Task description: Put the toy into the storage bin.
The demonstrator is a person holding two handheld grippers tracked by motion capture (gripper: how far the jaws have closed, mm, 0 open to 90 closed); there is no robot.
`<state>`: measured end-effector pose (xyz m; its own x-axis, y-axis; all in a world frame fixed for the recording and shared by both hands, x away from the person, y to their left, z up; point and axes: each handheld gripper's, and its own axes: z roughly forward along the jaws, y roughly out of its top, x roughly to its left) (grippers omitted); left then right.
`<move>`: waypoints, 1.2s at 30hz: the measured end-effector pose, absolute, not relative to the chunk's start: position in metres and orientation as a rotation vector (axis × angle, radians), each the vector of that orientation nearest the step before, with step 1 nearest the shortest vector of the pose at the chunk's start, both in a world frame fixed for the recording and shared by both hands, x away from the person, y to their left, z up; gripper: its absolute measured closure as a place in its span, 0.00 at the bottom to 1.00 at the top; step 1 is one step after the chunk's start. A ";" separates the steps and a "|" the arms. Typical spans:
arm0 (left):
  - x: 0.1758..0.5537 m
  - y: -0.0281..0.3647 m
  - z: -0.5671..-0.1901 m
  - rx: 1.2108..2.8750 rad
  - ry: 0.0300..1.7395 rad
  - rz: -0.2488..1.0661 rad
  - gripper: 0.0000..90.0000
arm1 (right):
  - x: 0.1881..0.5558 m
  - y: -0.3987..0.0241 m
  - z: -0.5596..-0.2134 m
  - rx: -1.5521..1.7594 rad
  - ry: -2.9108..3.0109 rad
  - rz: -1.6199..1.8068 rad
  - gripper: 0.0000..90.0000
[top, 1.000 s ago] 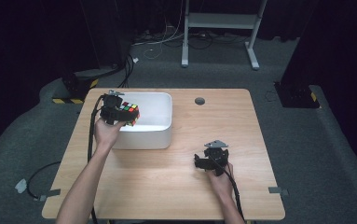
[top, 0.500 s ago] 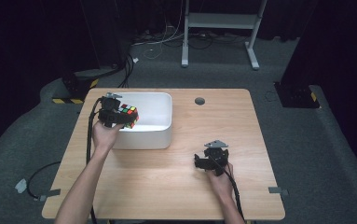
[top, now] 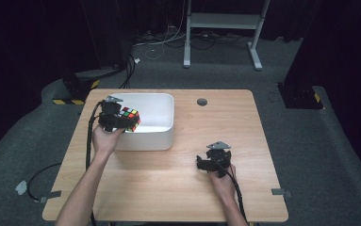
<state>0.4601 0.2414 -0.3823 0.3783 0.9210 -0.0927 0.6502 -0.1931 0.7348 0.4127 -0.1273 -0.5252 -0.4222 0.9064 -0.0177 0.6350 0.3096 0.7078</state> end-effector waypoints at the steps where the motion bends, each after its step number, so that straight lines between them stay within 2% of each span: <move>1: 0.459 0.241 -0.382 1.931 1.355 0.486 0.37 | 0.413 -0.127 -0.525 1.371 2.167 0.885 0.16; 36: 0.450 0.240 -0.391 1.924 1.371 0.470 0.37 | 0.413 -0.127 -0.525 1.371 2.167 0.885 0.16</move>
